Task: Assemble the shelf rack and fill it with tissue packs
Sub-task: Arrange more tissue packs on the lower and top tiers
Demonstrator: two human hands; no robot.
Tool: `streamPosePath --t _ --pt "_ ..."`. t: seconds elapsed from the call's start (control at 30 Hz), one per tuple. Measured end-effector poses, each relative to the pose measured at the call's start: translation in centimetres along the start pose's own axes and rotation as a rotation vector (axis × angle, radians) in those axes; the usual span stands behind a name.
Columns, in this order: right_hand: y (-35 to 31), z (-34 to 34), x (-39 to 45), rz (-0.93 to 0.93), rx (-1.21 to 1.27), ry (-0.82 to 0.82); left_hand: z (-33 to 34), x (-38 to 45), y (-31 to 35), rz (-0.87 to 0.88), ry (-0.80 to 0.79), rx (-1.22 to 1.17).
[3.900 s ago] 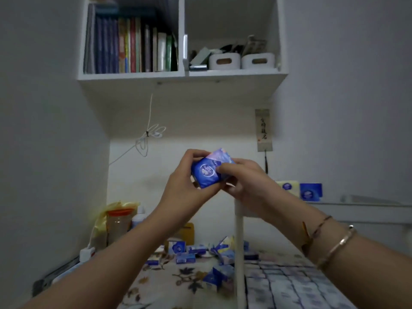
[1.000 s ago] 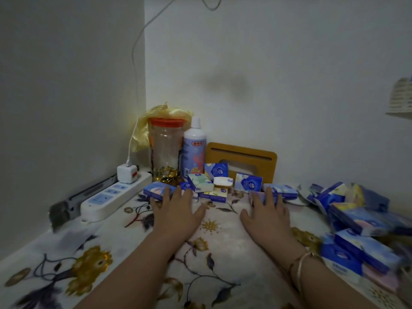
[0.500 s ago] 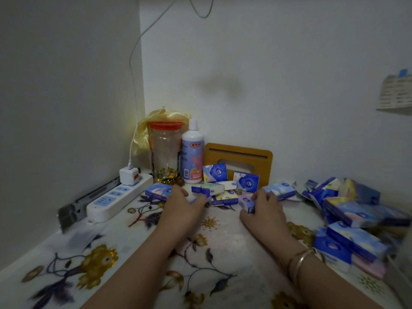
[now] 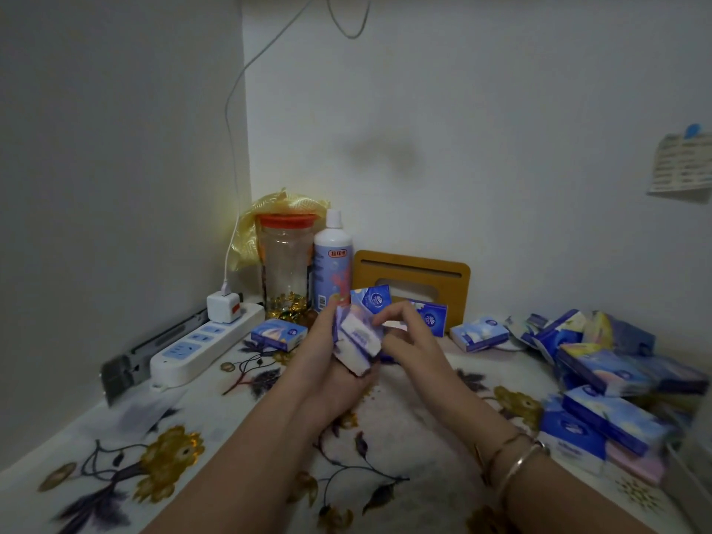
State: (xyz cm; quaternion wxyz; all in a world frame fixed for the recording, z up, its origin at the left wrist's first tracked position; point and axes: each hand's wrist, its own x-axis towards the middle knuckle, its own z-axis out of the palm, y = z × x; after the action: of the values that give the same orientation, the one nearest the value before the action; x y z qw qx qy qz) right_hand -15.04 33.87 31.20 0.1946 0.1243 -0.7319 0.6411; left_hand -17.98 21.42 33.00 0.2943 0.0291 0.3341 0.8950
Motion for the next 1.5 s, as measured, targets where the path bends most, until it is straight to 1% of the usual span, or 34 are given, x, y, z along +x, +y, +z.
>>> streamPosePath --t 0.07,0.1,0.17,0.2,0.23,0.27,0.3,0.33,0.37,0.4,0.43,0.6,0.63,0.7,0.73,0.87,0.93,1.0,1.07,1.1,1.17,1.23,1.3,1.37,1.4,1.5 --pt "0.1 -0.5 0.1 -0.022 -0.028 -0.044 -0.4 -0.1 0.1 -0.028 -0.039 0.018" --pt "0.1 -0.9 0.2 -0.021 -0.046 -0.034 -0.6 0.1 -0.1 -0.028 -0.047 0.052" --pt "0.2 -1.9 0.4 0.017 -0.111 0.051 -0.8 0.2 -0.4 -0.009 -0.042 0.121" --pt "0.3 -2.5 0.4 0.02 -0.205 0.141 -0.7 0.3 -0.6 -0.003 -0.019 0.155" --pt "0.8 -3.5 0.5 -0.009 -0.35 0.254 -0.6 0.3 -0.8 -0.005 0.009 0.187" --pt "1.4 -4.6 0.5 -0.049 -0.54 0.347 -0.5 0.3 -0.8 -0.01 0.026 0.207" --pt "2.1 -5.9 0.5 -0.055 -0.735 0.393 -0.5 0.3 -0.9 -0.015 0.024 0.214" --pt "2.9 -7.1 0.5 -0.003 -0.901 0.392 -0.4 0.2 -1.0 -0.023 0.012 0.208" --pt "3.5 -8.1 0.4 0.096 -1.008 0.375 -0.4 0.2 -1.0 -0.029 -0.001 0.199" --pt "4.0 -8.9 0.3 0.197 -1.061 0.357 -0.5 0.2 -1.1 -0.028 -0.006 0.196" --pt "4.4 -9.4 0.3 0.26 -1.097 0.342 -0.6 0.3 -1.2 -0.022 -0.005 0.2" --pt "5.6 -9.4 0.8 0.411 -1.217 0.221 -0.9 0.9 -1.4 0.051 0.048 0.285" --pt "5.6 -9.2 0.9 0.401 -1.22 0.248 -0.9 0.9 -1.4 0.065 0.054 0.298" --pt "5.3 -8.8 1.0 0.321 -1.216 0.339 -0.9 1.0 -1.4 0.085 0.063 0.306" --pt "5.0 -8.5 1.0 0.268 -1.207 0.341 -1.0 1.0 -1.4 0.093 0.064 0.306" --pt "4.6 -7.4 0.2 0.148 -1.088 0.206 -1.1 1.1 -1.6 0.13 0.059 0.307" --pt "4.8 -7.3 0.1 0.135 -1.039 0.206 -1.1 1.2 -1.8 0.152 0.072 0.305" --pt "4.4 -7.1 0.2 0.13 -0.836 0.297 -1.1 1.2 -1.8 0.152 0.083 0.289" --pt "3.4 -6.5 0.3 0.099 -0.523 0.382 -1.0 1.1 -1.7 0.105 0.086 0.233" --pt "2.8 -5.9 0.3 0.079 -0.393 0.387 -1.0 1.0 -1.7 0.081 0.085 0.196" --pt "1.5 -4.4 0.4 0.047 -0.224 0.323 -1.0 1.0 -1.9 0.033 0.058 0.159" --pt "0.7 -2.6 0.3 0.049 -0.119 0.191 -1.0 1.1 -2.1 0.019 0.007 0.213" --pt "0.1 -1.3 0.2 0.04 -0.131 0.083 -1.0 1.0 -2.0 0.051 -0.013 0.266" --pt "-0.7 -0.8 -0.1 0.05 -0.151 0.028 -0.8 0.3 -1.7 0.094 0.012 0.285" --pt "-1.4 -0.9 -0.3 0.053 -0.148 0.006 -0.4 -0.1 -1.6 0.107 0.031 0.27" --pt "-3.9 -1.4 -0.8 0.017 -0.166 -0.007 1.5 -2.0 -1.7 0.111 0.035 0.099"
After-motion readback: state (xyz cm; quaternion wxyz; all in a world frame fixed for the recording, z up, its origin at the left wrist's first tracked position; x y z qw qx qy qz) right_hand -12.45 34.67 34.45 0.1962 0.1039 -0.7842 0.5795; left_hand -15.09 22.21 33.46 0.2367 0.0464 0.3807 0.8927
